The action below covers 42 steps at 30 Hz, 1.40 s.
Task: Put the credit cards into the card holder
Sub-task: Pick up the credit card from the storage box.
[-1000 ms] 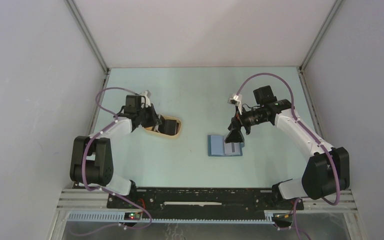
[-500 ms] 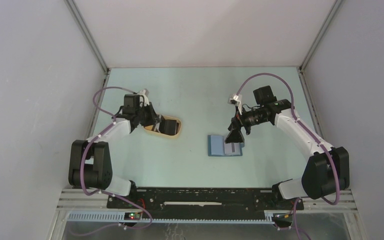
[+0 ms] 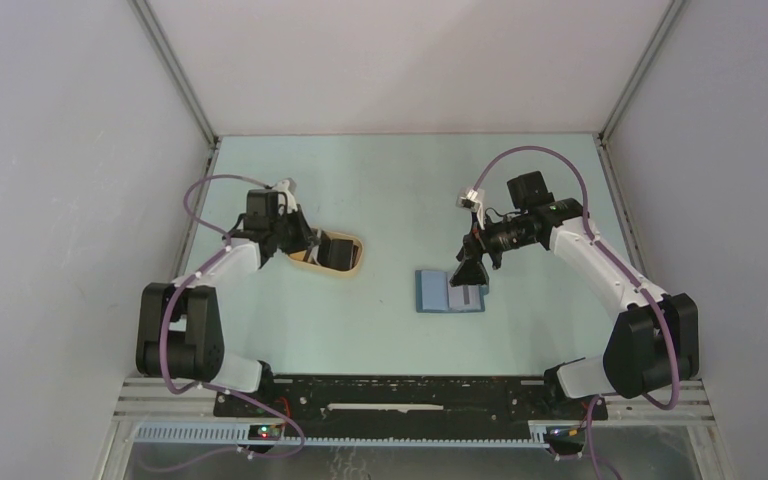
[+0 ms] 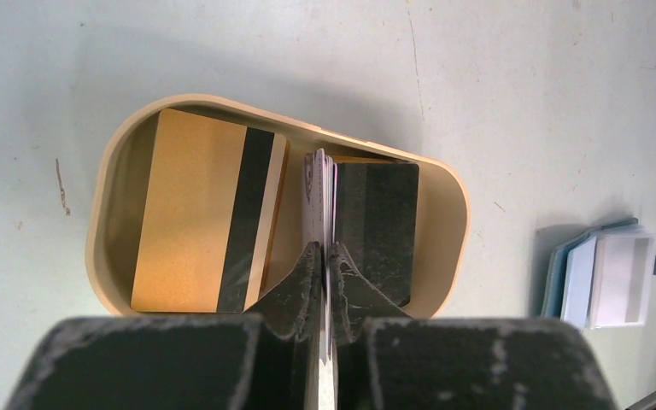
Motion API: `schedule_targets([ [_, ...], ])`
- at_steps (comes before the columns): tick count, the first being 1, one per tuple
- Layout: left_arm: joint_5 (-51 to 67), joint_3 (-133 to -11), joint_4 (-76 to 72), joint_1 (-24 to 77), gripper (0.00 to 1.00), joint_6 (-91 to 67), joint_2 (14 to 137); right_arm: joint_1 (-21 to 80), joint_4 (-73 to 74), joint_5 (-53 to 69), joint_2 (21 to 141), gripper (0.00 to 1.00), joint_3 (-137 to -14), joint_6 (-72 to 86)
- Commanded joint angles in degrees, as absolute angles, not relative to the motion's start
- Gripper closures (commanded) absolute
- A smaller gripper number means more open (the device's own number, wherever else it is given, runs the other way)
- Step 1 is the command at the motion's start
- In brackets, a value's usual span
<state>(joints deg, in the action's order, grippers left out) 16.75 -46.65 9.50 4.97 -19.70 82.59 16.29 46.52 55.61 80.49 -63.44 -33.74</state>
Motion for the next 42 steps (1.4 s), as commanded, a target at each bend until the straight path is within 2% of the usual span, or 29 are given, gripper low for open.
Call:
schedule_targets([
  [1,16.2,-45.2,8.5,4.4,0.94,-20.7,79.8,16.0,47.1,56.7,80.6,0.03,-64.0,-34.5],
  [19,15.5,-44.8,8.7,3.8,1.00,-21.2,79.6,16.0,47.2,56.9,80.5,0.03,-64.1,-34.6],
  [28,10.2,-42.1,8.1,3.8,1.00,-21.8,70.8,16.0,47.4,57.0,80.7,0.03,-64.1,-34.6],
  [36,31.1,-37.1,-6.0,4.7,1.00,-28.8,68.8,16.0,48.0,57.9,79.9,0.03,-64.0,-35.7],
  [42,37.4,-34.5,-14.2,11.9,1.00,-33.3,66.0,16.0,49.1,60.2,78.5,0.03,-64.1,-37.5],
])
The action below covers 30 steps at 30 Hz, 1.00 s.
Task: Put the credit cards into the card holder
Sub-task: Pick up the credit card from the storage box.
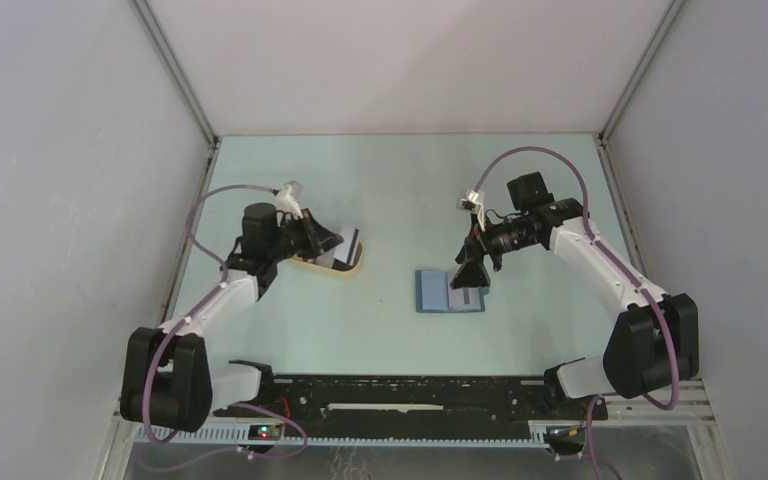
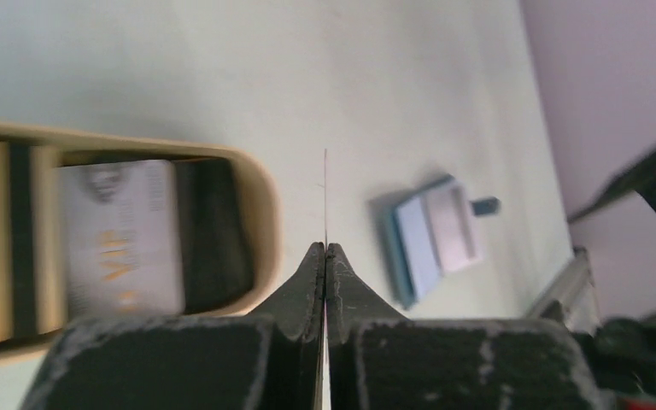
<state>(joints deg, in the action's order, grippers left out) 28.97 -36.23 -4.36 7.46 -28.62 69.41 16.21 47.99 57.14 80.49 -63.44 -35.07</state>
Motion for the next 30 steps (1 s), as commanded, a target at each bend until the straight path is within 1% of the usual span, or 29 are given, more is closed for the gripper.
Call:
schedule_targets([
  [1,37.6,-33.0,-16.4,13.3,1.00,-34.6,65.3,16.1,49.2,60.6,78.2,0.03,-64.0,-37.8],
  [7,33.6,-25.6,-27.6,22.2,1.00,-40.5,61.6,16.1,49.8,61.4,76.3,0.03,-64.0,-38.8],
  [13,27.3,-19.6,-41.5,30.4,1.00,-46.1,62.6,16.0,50.0,60.9,76.0,0.03,-64.0,-39.0],
  [20,23.1,-15.5,-54.7,35.7,1.00,-49.2,68.7,15.6,49.8,60.5,76.3,0.03,-64.1,-38.8],
  [26,22.9,-15.6,-64.7,38.2,1.00,-52.4,77.4,15.4,49.8,60.2,76.8,0.03,-64.0,-38.8],
  [30,21.5,-17.0,-67.0,39.5,1.00,-52.6,82.4,15.2,49.7,59.9,77.2,0.03,-64.0,-38.8],
])
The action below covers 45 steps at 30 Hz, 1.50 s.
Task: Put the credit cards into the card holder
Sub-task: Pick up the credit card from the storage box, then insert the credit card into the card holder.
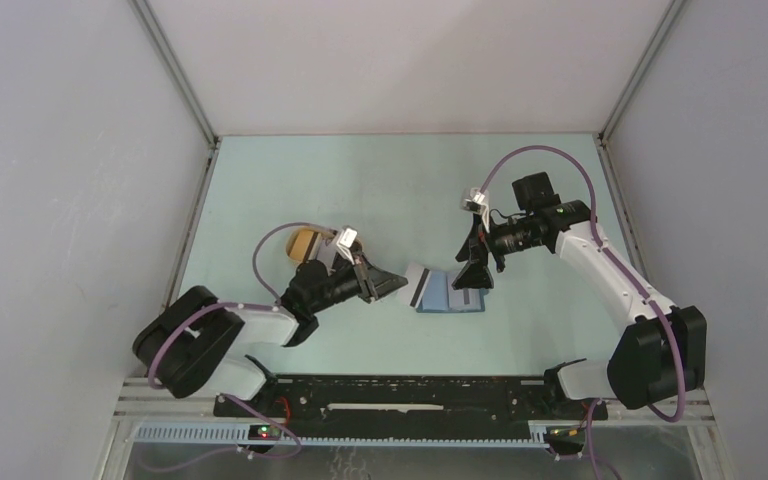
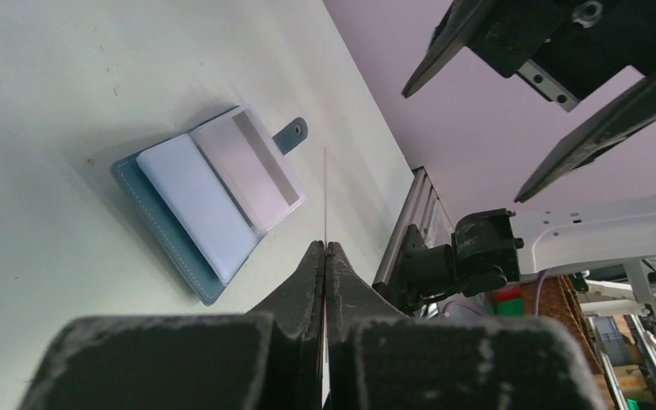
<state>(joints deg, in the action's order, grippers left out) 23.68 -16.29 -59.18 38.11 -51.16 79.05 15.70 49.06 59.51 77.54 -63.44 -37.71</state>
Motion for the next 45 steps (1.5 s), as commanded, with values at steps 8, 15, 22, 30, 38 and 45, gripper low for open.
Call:
schedule_targets([
  [8,18.2,-19.2,-64.9,42.2,1.00,-50.6,86.6,15.2,49.7,59.8,77.4,0.03,-64.0,-38.8],
  [15,13.2,-22.6,-56.5,45.5,1.00,-47.6,86.7,15.0,49.7,59.7,77.6,0.03,-64.0,-38.8],
  [22,11.6,-26.2,-52.8,45.7,1.00,-49.3,89.9,14.9,49.4,58.8,77.9,0.03,-64.0,-38.1],
  [30,10.7,-31.9,-48.2,45.8,1.00,-51.0,95.0,13.9,47.3,53.5,80.4,0.04,-64.0,-34.6],
  [38,10.8,-33.4,-47.0,46.2,1.00,-52.1,98.6,13.5,46.0,46.1,87.5,0.19,-64.1,-32.5],
  [45,11.4,-33.8,-47.0,46.3,1.00,-52.8,99.9,14.6,47.0,46.5,94.7,0.57,-65.8,-29.0],
])
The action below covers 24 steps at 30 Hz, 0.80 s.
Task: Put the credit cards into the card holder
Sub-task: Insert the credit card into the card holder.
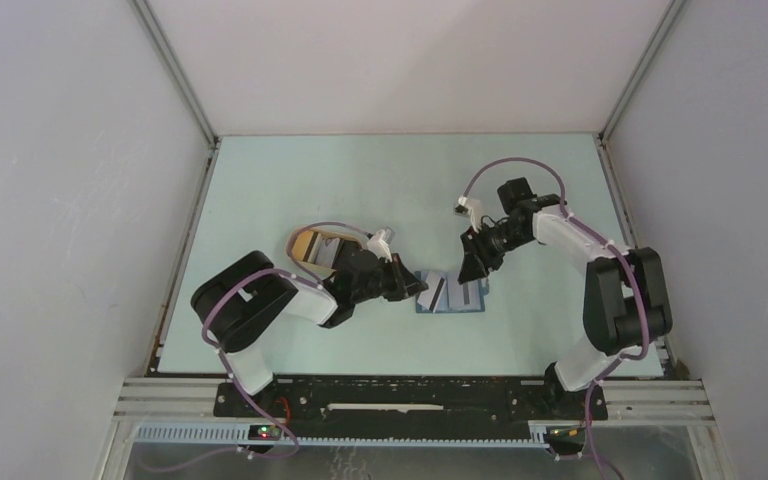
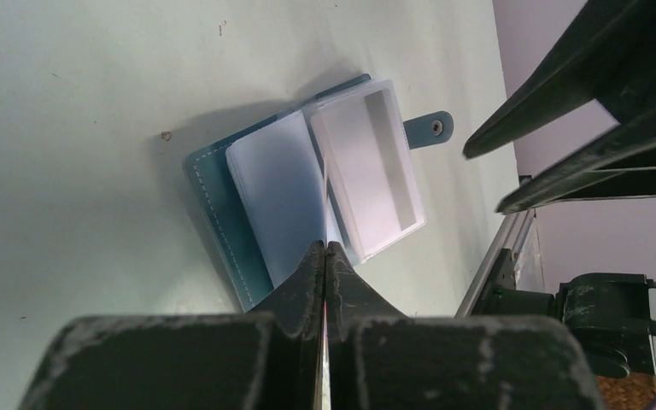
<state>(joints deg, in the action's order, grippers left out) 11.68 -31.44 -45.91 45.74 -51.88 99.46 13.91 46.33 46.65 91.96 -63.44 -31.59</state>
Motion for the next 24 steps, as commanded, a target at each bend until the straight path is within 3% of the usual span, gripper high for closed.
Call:
schedule_targets([
  [1,11.5,-34.0,-47.0,46.3,1.00,-52.8,100.0,14.9,47.1,46.1,95.8,0.62,-66.1,-28.4],
  [8,11.4,-34.7,-47.0,46.3,1.00,-53.4,101.1,15.7,48.8,41.0,102.8,0.79,-68.0,-26.9],
  [24,14.0,-35.5,-46.9,45.3,1.00,-56.8,103.6,15.7,49.3,35.7,105.8,0.81,-68.7,-26.3],
])
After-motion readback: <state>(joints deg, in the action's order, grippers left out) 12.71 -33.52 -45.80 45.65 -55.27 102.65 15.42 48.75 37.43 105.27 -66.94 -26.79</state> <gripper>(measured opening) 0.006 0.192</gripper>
